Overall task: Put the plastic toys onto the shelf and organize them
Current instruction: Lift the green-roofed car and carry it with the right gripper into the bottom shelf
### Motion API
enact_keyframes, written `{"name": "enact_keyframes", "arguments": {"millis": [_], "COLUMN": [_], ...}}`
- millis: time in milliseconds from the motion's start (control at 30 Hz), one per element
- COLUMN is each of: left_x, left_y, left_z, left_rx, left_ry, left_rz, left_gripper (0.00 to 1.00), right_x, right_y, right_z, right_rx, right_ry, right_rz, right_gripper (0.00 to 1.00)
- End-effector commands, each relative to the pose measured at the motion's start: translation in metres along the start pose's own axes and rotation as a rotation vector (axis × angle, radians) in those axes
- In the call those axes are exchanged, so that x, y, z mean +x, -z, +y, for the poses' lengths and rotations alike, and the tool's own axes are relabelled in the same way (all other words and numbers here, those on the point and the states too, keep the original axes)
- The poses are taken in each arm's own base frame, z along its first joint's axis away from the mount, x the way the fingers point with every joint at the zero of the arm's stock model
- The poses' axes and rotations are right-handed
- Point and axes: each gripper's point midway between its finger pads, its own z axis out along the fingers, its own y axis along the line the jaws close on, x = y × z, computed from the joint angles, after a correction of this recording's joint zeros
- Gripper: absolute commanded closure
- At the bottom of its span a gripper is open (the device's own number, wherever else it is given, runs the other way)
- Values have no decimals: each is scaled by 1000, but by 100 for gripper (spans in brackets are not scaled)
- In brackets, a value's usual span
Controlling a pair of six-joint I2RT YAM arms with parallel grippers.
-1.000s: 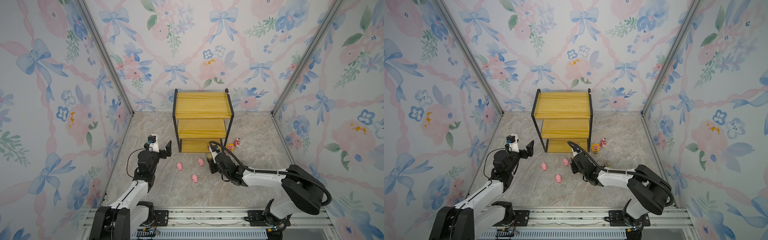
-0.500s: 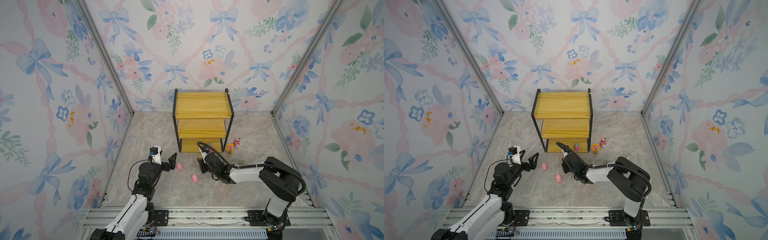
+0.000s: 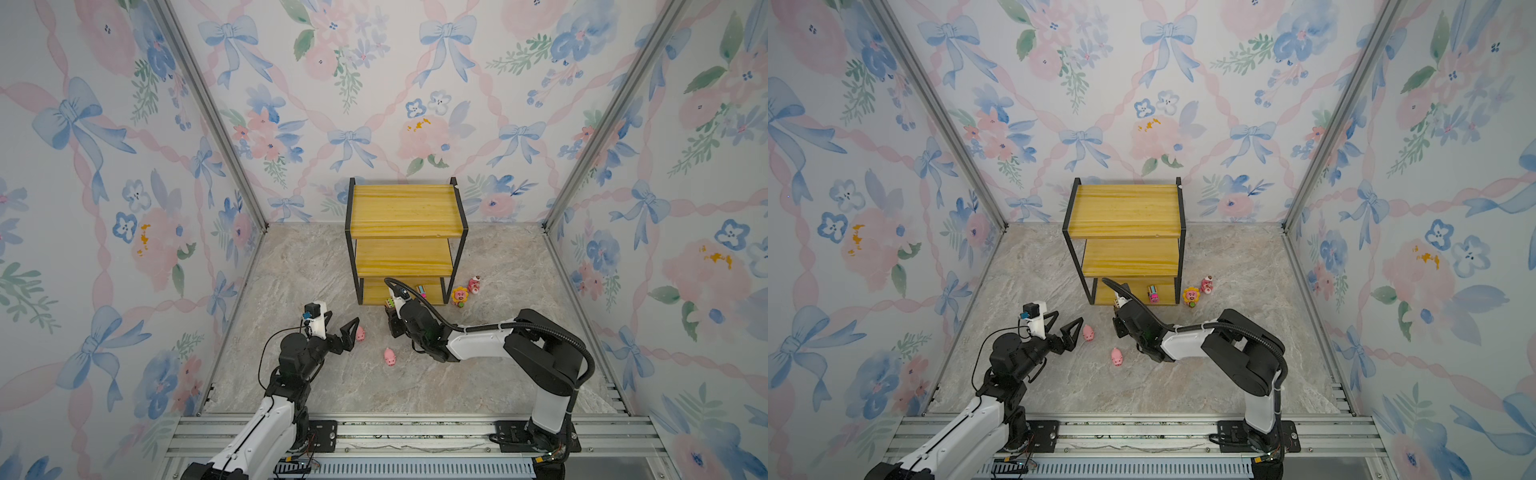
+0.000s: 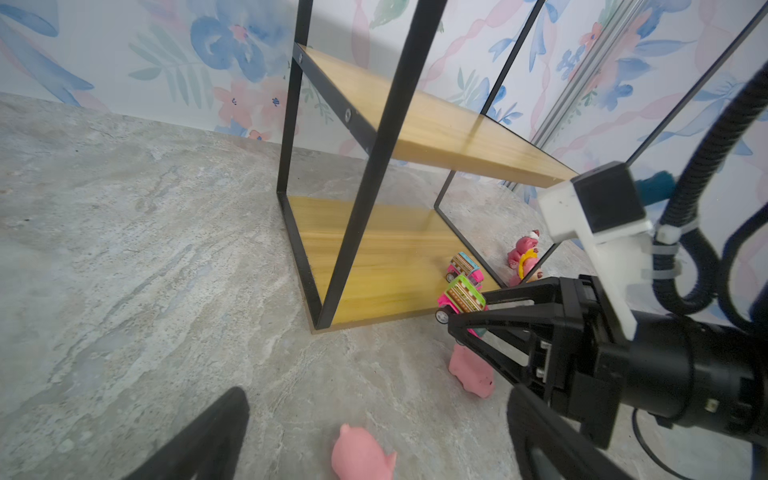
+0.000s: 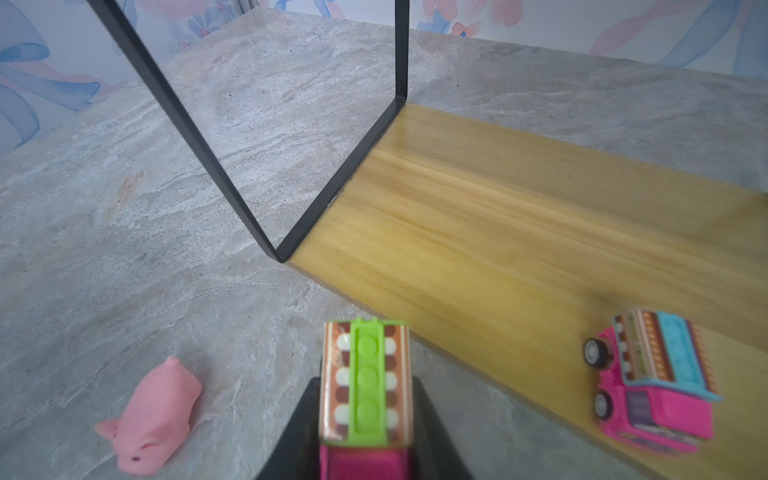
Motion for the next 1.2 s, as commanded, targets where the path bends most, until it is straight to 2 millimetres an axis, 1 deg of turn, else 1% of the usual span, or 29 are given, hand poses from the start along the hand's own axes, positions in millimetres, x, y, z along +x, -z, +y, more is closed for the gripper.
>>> {"name": "enact_keyframes", "arguments": {"millis": [0, 367, 767, 1167], "left_x": [7, 12, 17, 20], "left_y": [2, 2, -1, -4], "left_z": [-3, -6, -12, -18], "left_rx": [17, 31, 64, 92], "left_ry": [22, 5, -9, -25], "left_rz": [11, 26, 61, 82], "left_gripper": [2, 2, 2, 2], "right_x": [-11, -1, 6, 19], "right_y": [-7, -16, -30, -41], "right_z": [3, -6, -10, -24], "right_rx": [22, 83, 113, 140], "right_ry": [1, -16, -25, -64], "right_rz": [-51, -54, -27, 4], "right_gripper": [79, 79, 79, 80]}}
